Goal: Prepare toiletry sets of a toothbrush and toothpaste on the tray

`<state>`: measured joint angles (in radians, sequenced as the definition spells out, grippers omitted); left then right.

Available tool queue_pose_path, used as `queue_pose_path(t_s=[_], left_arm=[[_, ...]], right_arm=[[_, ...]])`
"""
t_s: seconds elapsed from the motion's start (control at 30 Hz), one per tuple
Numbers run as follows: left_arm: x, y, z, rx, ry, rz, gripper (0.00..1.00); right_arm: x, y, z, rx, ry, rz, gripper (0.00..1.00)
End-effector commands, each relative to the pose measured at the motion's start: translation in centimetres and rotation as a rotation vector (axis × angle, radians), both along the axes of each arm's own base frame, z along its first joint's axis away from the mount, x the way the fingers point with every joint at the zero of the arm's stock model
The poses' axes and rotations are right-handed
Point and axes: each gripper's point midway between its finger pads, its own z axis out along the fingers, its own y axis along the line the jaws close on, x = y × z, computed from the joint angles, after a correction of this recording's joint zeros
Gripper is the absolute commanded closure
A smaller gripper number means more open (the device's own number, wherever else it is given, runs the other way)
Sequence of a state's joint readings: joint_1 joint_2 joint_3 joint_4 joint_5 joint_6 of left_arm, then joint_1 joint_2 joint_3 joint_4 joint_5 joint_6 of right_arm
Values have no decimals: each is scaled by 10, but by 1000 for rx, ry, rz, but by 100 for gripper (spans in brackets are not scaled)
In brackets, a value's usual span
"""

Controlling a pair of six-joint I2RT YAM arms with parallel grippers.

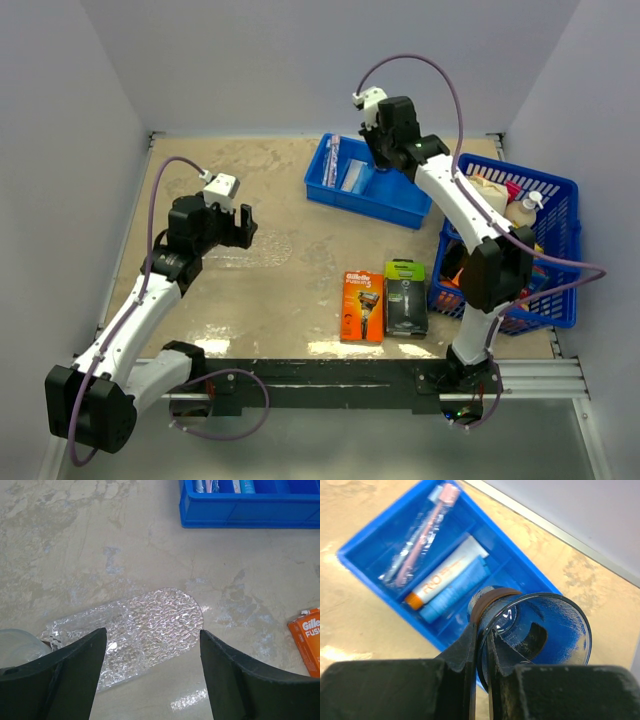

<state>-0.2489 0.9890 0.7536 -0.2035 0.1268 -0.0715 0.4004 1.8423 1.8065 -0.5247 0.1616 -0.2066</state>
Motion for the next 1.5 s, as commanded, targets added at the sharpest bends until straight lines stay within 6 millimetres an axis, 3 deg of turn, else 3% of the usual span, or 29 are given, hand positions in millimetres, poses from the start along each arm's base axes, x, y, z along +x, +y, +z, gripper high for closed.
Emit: queue_pose_path(t_s=[0.0, 0.2, 0.47, 0.6, 0.8, 0.97, 1.07, 1.13, 1.3, 1.47], left_arm=[[2, -3, 13, -38, -42, -6, 21], [3, 3, 20, -44, -62, 36, 21], [-2, 37, 57, -54, -223, 221, 21], [0, 55, 58, -59, -225, 306, 18], [0, 87, 61, -58, -234, 437, 15], [-9, 110, 70, -32, -274, 554, 14], [-20, 125, 79, -31, -324, 635, 11], [-23, 125, 87, -51, -361, 635, 10], [-20, 117, 87, -63, -358, 590, 10], [-19, 114, 86, -64, -354, 574, 10]], right_arm=[[-25, 41, 59, 48, -135, 100, 100], [-55, 91, 58, 43, -127, 204, 100], [-103, 155, 46, 33, -103, 333, 100], [-135, 194, 34, 65, -77, 412, 100], [-169, 236, 17, 104, -39, 491, 100], [-181, 250, -10, 155, 13, 508, 100], [-184, 257, -15, 166, 23, 523, 100], [-184, 262, -21, 152, 31, 528, 100], [-181, 276, -29, 133, 35, 540, 100], [-179, 287, -49, 99, 54, 549, 100]])
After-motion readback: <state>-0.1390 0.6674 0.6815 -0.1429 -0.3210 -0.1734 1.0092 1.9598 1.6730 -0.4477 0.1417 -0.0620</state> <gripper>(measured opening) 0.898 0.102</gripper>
